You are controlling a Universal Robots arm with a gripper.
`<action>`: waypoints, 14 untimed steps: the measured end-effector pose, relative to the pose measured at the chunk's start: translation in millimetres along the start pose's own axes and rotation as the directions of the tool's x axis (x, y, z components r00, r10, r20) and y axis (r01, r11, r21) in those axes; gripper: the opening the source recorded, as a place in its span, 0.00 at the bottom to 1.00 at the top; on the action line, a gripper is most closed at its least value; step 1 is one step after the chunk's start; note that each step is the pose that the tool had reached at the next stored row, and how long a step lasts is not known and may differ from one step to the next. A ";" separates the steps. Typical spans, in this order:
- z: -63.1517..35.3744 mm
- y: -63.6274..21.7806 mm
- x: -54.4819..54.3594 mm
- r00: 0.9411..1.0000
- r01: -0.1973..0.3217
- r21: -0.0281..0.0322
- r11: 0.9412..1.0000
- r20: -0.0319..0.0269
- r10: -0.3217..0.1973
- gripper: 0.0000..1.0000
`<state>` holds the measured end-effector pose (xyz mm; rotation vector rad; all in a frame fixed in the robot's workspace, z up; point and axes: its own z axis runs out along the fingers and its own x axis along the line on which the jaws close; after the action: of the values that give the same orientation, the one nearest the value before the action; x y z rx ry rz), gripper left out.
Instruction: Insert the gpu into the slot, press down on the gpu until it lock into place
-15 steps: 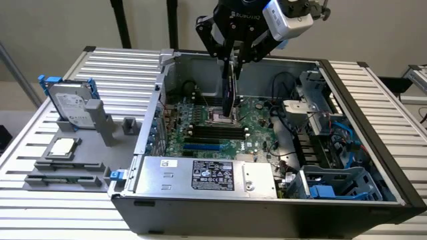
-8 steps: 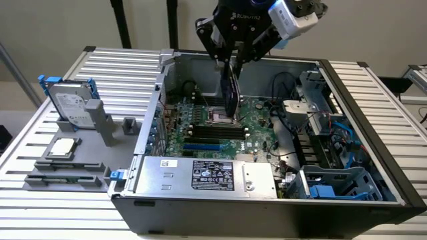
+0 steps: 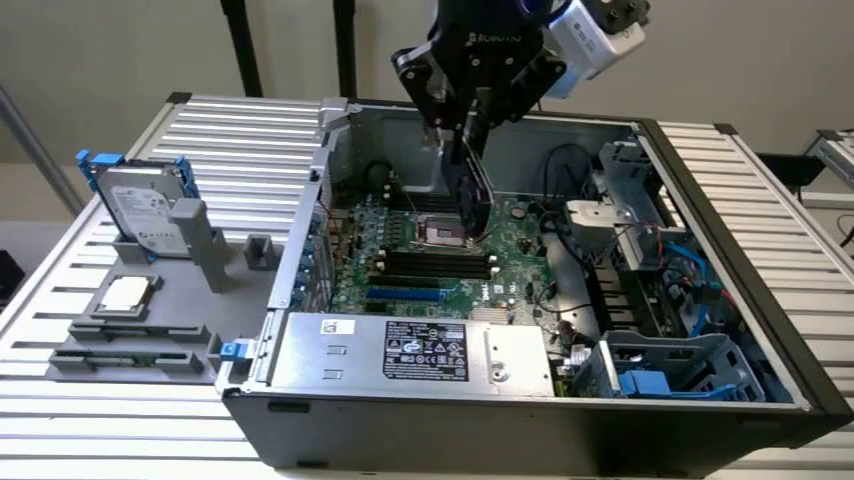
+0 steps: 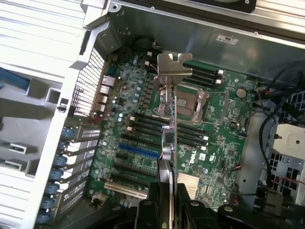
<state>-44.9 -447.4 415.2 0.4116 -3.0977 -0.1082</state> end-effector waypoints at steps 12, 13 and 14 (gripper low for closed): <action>5.4 -0.4 0.0 0.976 0.218 0.009 0.976 0.011 -0.219 0.26; 5.8 -0.4 0.0 0.972 0.236 0.009 0.972 0.010 -0.236 0.26; 6.2 -0.4 0.0 0.967 0.253 0.009 0.967 0.010 -0.253 0.26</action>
<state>-44.9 -447.4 408.9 0.8080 -3.0403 -0.1008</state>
